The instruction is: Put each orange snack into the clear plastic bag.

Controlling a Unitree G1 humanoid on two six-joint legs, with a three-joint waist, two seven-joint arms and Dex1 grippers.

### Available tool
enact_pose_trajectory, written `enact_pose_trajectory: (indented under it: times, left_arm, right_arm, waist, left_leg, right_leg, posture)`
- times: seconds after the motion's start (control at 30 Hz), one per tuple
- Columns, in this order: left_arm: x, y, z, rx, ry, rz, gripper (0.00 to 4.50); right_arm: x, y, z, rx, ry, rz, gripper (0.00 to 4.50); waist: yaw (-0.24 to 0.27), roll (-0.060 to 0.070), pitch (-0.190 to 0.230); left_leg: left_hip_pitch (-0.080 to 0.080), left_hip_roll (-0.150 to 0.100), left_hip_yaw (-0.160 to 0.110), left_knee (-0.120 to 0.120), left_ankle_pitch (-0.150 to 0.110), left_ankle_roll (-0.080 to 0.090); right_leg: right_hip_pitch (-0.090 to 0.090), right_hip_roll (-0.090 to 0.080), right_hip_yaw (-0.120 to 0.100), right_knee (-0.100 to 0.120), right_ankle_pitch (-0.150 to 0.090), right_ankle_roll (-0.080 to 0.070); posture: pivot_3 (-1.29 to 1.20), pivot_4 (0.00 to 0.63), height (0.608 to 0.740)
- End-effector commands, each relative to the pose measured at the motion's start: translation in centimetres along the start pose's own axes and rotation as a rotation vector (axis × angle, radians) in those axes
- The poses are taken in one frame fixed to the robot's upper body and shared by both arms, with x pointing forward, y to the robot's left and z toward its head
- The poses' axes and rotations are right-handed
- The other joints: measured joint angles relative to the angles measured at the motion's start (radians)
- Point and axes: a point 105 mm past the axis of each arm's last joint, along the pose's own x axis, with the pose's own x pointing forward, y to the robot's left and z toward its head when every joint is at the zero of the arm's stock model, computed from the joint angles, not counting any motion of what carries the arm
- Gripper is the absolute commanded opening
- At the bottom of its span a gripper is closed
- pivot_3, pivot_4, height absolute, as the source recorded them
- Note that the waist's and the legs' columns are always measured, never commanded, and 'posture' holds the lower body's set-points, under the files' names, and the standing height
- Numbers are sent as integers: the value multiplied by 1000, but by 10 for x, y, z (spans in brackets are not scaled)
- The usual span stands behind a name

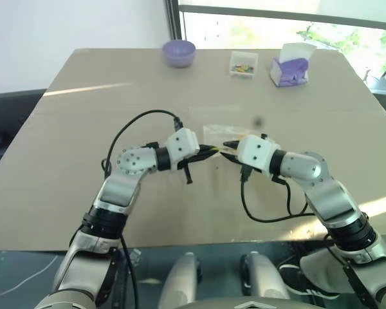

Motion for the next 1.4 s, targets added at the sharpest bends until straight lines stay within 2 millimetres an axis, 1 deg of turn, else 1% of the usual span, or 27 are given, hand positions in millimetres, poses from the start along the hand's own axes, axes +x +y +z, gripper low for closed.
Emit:
enact_pose_trajectory:
  times: [0.03, 0.07, 0.17, 0.2, 0.53, 0.67, 0.87, 0.93, 1.07, 1.4]
  left_arm:
    - [-1, 3, 12, 48, -26, 10, 0]
    - [-1, 3, 12, 48, -26, 10, 0]
    - [-1, 3, 12, 48, -25, 10, 0]
    - [-1, 3, 12, 48, -25, 10, 0]
    - [-2, 4, 9, 45, -19, 16, 0]
    - [-8, 8, -1, 33, 11, 38, 0]
    - [-18, 24, -15, -31, 42, 109, 0]
    - [-20, 27, -19, -42, 50, 124, 0]
    - [-21, 28, -21, -47, 56, 128, 0]
    - [-23, 31, -24, -45, 62, 132, 0]
  right_arm:
    - [-5, -8, 13, -51, -36, -32, 976]
    - [-5, -8, 13, -52, -35, -32, 976]
    - [-5, -8, 13, -54, -35, -31, 143]
    - [-5, -8, 13, -54, -34, -31, 27]
    - [-5, -9, 11, -59, -28, -35, 27]
    - [-11, -12, 4, -65, 2, -43, 27]
    - [-33, -12, -14, -74, 77, -51, 27]
    - [-44, -14, -22, -75, 117, -65, 27]
    - [-58, -18, -36, -84, 180, -96, 27]
    - [-83, -25, -58, -85, 272, -159, 27]
  waist:
    - [0, 0, 0]
    - [0, 0, 0]
    - [0, 0, 0]
    - [0, 0, 0]
    - [0, 0, 0]
    - [0, 0, 0]
    - [2, 0, 0]
    - [1, 0, 0]
    - [2, 0, 0]
    - [2, 0, 0]
  left_leg:
    - [0, 0, 0, 0, 0, 0]
    - [0, 0, 0, 0, 0, 0]
    - [0, 0, 0, 0, 0, 0]
    - [0, 0, 0, 0, 0, 0]
    - [0, 0, 0, 0, 0, 0]
    - [0, 0, 0, 0, 0, 0]
    - [0, 0, 0, 0, 0, 0]
    - [0, 0, 0, 0, 0, 0]
    - [0, 0, 0, 0, 0, 0]
    - [0, 0, 0, 0, 0, 0]
  right_leg:
    - [0, 0, 0, 0, 0, 0]
    - [0, 0, 0, 0, 0, 0]
    - [0, 0, 0, 0, 0, 0]
    - [0, 0, 0, 0, 0, 0]
    - [0, 0, 0, 0, 0, 0]
    - [0, 0, 0, 0, 0, 0]
    - [0, 0, 0, 0, 0, 0]
    - [0, 0, 0, 0, 0, 0]
    - [0, 0, 0, 0, 0, 0]
    - [0, 0, 0, 0, 0, 0]
  posture:
    - [0, 150, 737]
    - [0, 150, 737]
    - [0, 150, 737]
    - [0, 150, 737]
    - [0, 150, 737]
    - [0, 150, 737]
    - [0, 150, 737]
    - [0, 150, 737]
    - [0, 150, 737]
    - [0, 150, 737]
